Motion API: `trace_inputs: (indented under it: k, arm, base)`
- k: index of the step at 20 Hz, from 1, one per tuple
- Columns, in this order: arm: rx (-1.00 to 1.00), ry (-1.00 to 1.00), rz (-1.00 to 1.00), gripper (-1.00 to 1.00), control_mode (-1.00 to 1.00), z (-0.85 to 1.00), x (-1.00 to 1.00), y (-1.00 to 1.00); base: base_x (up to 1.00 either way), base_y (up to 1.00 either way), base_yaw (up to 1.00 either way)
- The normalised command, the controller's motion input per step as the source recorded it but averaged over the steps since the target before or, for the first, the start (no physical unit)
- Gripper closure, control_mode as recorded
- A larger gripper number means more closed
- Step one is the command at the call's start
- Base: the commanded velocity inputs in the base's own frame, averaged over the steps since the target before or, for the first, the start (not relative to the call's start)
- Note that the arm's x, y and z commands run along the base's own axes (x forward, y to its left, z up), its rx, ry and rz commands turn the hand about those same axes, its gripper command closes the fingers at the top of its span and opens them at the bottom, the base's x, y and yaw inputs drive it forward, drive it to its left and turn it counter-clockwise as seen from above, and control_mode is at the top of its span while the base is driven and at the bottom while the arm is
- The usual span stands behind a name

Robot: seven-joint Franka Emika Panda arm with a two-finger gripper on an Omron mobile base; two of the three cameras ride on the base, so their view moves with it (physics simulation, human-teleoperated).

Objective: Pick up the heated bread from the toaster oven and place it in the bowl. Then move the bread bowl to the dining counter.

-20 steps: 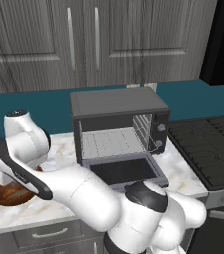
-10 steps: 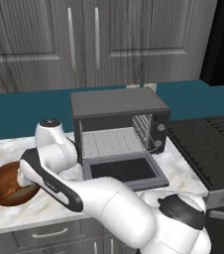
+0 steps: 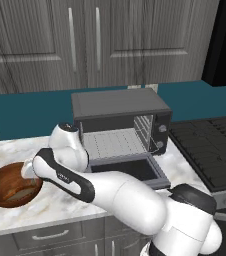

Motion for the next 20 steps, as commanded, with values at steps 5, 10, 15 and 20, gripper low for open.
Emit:
trace_inputs:
  k: [5,10,15,20]
  arm:
    - [0.01,0.01,-0.16,-1.00,-1.00,-0.09,0.04,0.04]
    - [0.00,0.00,-0.16,-1.00,-1.00,-0.02,0.27,0.04]
    - [0.00,0.00,-0.15,-1.00,-1.00,-0.10,0.27,0.11]
    - [0.00,0.03,-0.10,-1.00,-1.00,-0.07,0.07,0.18]
  base:
    - [0.00,0.00,0.00]
    - [0.00,0.00,0.00]
    - [0.00,0.00,0.00]
    - [0.00,0.00,0.00]
